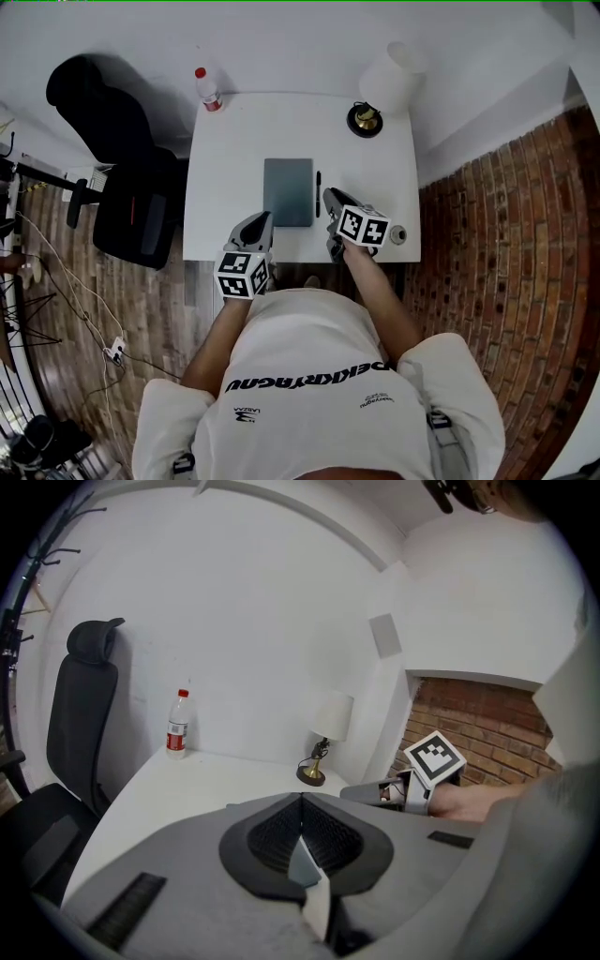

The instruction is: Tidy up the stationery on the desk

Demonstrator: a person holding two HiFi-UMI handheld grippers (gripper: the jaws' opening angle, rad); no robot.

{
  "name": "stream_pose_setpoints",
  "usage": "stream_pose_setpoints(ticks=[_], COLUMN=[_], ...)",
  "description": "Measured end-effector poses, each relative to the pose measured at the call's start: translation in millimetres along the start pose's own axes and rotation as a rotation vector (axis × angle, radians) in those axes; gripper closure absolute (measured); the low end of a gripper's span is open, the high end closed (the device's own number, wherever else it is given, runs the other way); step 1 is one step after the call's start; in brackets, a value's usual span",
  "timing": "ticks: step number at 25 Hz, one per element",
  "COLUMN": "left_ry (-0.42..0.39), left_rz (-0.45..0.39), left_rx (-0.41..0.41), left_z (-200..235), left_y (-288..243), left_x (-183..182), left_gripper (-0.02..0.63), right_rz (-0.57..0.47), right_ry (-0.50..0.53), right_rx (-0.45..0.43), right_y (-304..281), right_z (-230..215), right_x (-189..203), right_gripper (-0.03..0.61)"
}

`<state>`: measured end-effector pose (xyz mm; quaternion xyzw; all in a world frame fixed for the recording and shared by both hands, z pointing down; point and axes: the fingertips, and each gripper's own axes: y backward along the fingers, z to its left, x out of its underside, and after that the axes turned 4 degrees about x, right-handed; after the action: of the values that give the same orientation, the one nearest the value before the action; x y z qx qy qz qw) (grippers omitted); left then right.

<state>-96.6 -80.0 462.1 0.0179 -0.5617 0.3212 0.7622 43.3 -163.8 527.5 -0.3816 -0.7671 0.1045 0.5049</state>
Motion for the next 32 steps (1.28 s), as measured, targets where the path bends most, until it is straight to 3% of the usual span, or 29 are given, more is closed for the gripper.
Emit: stream_pose_setpoints(ticks=[5, 11, 20, 32], left_ry=[-0.041, -0.103, -0.174, -0.195], left_rz=[-0.016, -0.025, -0.042, -0.074], left_rx=[0.007, 0.021, 0.034, 0.025], left_z=[-7.5, -17.6, -29.1, -31.8], left_y=[1.4, -3.3, -2.2, -0.8], left_x=[-8.7, -16.0, -19.7, -23.4], left_gripper=[0.617, 0.617, 0.617, 0.617], right_rz=[-0.107, -0.22, -0.281, -0.29], right_ry=[0.129, 0.201, 0.3, 0.316], right_rx=[-0.004, -0.021, -0.05, -0.061], right_y=[28.6, 52.6, 77.6, 86.5], right_z=[22.9, 45.1, 69.8, 74.3], right_x=[-13.7, -22.7, -18.3, -15.1], right_gripper=[0.549, 0.588, 0.588, 0.588])
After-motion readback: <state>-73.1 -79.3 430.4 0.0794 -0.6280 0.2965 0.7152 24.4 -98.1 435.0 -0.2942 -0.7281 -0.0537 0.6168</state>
